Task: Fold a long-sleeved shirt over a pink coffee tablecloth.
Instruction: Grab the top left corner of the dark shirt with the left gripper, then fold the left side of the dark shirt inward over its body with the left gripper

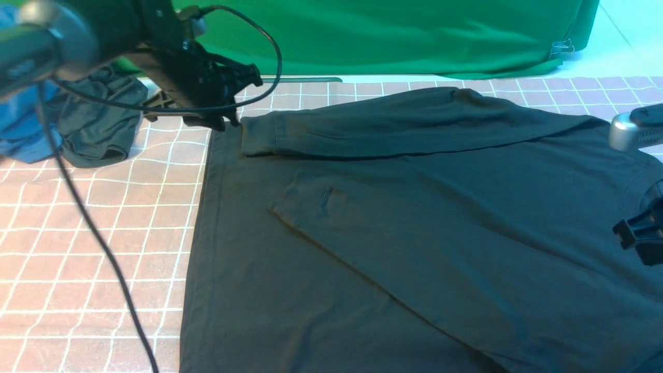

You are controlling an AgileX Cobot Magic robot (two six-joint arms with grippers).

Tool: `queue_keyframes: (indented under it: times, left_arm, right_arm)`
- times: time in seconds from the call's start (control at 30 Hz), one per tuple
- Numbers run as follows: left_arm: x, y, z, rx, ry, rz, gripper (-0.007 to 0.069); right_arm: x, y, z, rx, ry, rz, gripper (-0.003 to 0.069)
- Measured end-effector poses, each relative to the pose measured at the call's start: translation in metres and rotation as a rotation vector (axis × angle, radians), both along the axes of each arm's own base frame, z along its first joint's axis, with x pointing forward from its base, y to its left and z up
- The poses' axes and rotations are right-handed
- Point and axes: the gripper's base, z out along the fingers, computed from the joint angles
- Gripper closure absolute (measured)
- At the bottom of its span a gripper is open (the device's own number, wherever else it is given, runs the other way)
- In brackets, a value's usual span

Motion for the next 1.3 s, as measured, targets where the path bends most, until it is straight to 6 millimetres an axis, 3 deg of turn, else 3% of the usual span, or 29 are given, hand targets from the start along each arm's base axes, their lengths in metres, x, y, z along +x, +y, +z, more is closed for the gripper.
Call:
queue_keyframes:
  times: [0.07, 0.23, 0.57, 0.83, 0.97, 1.07, 1.17, 1.3]
  left_arm:
    - [0.012, 0.000, -0.013, 0.021, -0.006, -0.008, 0.0287]
    - [0.027, -0.002, -0.036, 0.039, -0.035, -0.030, 0.0155]
    - [0.034, -0.007, -0.065, -0.008, -0.020, -0.044, 0.0150]
    - [0.038, -0.010, -0.072, -0.029, -0.026, -0.050, 0.0292]
    - [0.038, -0.009, -0.073, -0.012, -0.025, -0.062, 0.0506]
    - [0.037, -0.009, -0.072, -0.002, -0.017, -0.069, 0.0580]
    - [0.032, -0.008, -0.059, 0.011, -0.010, -0.079, 0.0594]
    - [0.022, -0.007, -0.022, 0.008, -0.027, -0.086, 0.0594]
  right_arm:
    - [-0.001, 0.002, 0.001, 0.002, 0.000, 0.006, 0.0596]
    - [-0.002, 0.002, 0.001, 0.001, 0.005, 0.008, 0.0596]
    - [-0.002, 0.002, 0.001, -0.002, 0.004, 0.019, 0.0589]
    - [-0.002, 0.002, 0.001, -0.003, 0.004, 0.022, 0.0574]
    - [-0.002, 0.002, 0.001, -0.003, 0.003, 0.023, 0.0567]
    - [-0.001, 0.002, 0.001, -0.003, 0.000, 0.023, 0.0563]
    - [-0.001, 0.002, 0.001, -0.003, 0.000, 0.023, 0.0556]
    - [-0.001, 0.002, 0.001, -0.002, -0.002, 0.023, 0.0550]
